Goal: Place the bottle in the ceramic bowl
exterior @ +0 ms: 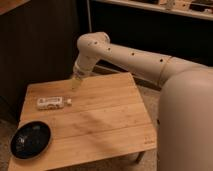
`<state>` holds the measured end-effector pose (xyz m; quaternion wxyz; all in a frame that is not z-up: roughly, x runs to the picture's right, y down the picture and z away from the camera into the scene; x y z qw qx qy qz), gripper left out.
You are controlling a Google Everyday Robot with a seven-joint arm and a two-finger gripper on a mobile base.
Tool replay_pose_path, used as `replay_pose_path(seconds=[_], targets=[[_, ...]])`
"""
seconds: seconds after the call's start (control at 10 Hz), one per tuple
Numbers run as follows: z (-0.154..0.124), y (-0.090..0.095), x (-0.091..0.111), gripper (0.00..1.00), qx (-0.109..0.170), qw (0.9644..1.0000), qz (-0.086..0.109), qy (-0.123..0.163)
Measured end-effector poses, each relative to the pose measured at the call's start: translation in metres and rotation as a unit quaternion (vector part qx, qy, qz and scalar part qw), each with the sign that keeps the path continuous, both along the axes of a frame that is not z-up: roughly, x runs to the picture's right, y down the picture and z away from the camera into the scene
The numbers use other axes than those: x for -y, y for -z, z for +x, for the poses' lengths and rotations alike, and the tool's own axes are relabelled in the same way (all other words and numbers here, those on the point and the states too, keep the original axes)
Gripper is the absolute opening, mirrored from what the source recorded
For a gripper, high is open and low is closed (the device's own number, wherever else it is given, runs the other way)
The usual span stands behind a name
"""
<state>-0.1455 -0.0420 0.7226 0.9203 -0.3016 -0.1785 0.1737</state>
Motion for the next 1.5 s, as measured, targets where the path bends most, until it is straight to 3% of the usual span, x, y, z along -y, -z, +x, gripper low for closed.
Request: replay_pose_path(seconds=[1.2, 1.5], targets=[[-0.002, -0.004, 0.0, 0.65, 0.005, 1.0, 0.003, 0.002], [-0.006, -0.045, -0.002, 0.65, 0.038, 0.9987, 0.026, 0.022]])
